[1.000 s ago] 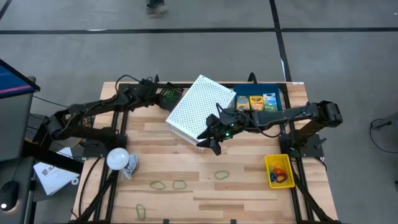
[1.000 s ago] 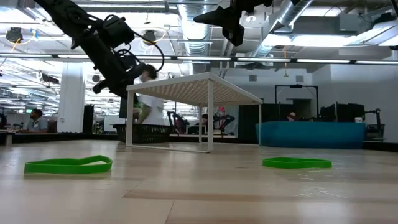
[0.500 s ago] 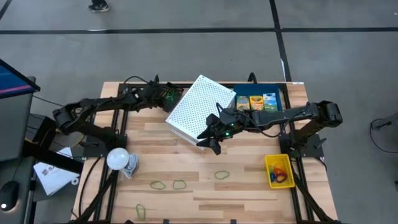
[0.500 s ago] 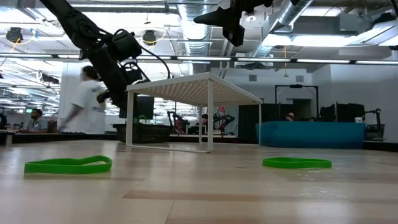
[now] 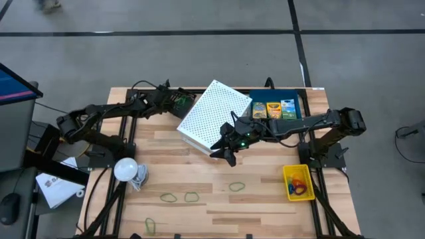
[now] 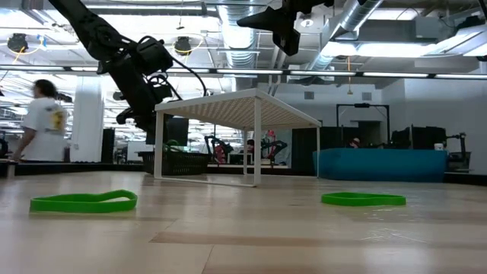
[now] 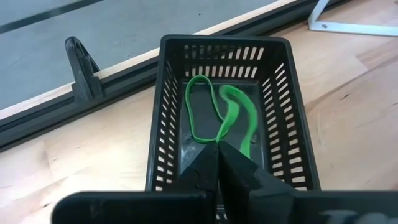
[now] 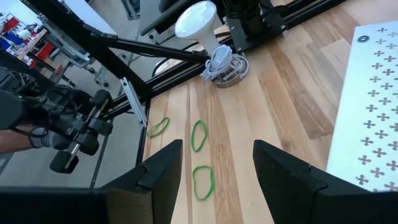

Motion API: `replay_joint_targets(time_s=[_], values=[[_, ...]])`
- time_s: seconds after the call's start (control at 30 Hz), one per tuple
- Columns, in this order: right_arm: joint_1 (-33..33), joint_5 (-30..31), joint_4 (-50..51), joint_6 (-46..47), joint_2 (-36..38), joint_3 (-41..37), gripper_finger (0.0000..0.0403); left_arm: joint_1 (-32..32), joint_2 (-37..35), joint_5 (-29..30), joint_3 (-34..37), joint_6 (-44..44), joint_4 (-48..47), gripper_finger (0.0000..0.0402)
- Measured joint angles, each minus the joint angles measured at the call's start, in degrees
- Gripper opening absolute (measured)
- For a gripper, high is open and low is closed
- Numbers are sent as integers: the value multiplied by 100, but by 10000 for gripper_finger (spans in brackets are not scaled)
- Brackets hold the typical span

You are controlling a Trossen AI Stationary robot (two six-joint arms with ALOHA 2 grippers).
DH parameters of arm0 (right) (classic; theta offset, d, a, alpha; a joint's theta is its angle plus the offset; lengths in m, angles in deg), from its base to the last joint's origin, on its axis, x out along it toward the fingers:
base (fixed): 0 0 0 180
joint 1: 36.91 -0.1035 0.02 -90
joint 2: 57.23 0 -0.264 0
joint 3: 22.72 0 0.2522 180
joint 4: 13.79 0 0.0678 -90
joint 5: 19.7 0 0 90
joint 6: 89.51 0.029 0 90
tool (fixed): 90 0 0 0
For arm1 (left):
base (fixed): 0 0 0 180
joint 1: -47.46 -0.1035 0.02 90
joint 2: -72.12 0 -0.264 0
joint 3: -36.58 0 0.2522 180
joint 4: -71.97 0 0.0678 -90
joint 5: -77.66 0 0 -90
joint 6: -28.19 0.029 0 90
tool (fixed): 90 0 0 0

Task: Pick & Place Office Desk Supplies
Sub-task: Put the green rubber band into the black bin

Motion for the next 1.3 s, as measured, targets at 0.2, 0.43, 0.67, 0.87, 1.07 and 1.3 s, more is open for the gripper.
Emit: replay_joint_targets(time_s=[0.2, 0.43, 0.67, 0.87, 1.07, 1.3], values=[[0, 0, 0, 24, 0, 0, 193, 0, 0, 0, 0, -6, 58, 0], [0, -2, 0, 61, 0, 0, 193, 0, 0, 3, 0, -239, 124, 3], [-7, -3, 0, 90, 0, 0, 193, 0, 0, 3, 0, -260, 119, 18], [-4, -2, 0, 105, 0, 0, 193, 0, 0, 3, 0, -260, 122, 49], [-4, -2, -1, 106, 0, 0, 193, 0, 0, 3, 0, -260, 237, 77], [-2, 7, -2, 153, 0, 0, 193, 4, -126, -436, 0, -117, 189, 81]])
